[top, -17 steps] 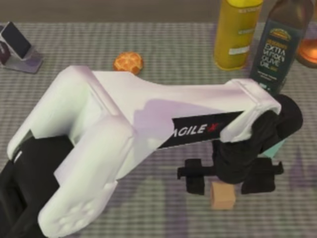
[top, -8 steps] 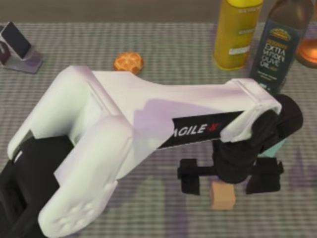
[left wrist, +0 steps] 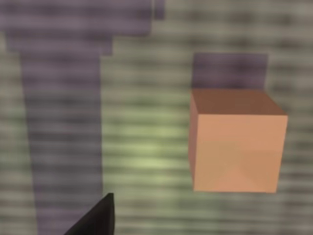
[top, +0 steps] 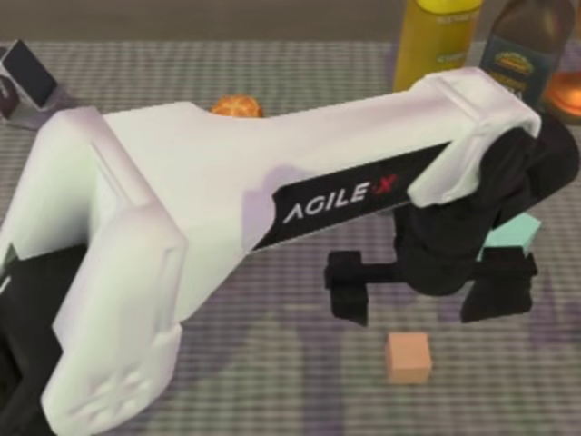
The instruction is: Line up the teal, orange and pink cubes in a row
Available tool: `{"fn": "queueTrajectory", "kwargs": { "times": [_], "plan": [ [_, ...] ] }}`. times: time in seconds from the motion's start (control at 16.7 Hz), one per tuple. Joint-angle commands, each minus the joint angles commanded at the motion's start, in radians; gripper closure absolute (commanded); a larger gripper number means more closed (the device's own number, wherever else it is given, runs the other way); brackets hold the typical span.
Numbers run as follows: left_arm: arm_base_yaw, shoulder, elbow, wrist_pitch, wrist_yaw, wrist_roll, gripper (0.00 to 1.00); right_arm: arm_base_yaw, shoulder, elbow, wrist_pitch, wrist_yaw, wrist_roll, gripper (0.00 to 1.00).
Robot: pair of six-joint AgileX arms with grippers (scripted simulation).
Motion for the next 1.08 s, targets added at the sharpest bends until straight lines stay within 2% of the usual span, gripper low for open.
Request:
{"fn": "queueTrajectory", "kwargs": {
  "times": [0.36,0.54,0.78,1.08],
  "plan": [
    [0.0,0.0,0.001,-0.002,0.0,0.013,0.0,0.0,0.0,0.0,0.0,0.0,0.0,0.0],
    [0.039,-0.007,-0.012,0.004,0.001,0.108,0.0,0.0,0.0,0.0,0.0,0.0,0.0,0.0],
    [0.146,-0.027,-0.055,0.019,0.006,0.361,0.0,0.0,0.0,0.0,0.0,0.0,0.0,0.0],
    [0.326,-0.064,-0.143,0.042,0.02,0.822,0.0,0.0,0.0,0.0,0.0,0.0,0.0,0.0]
  ]
}}
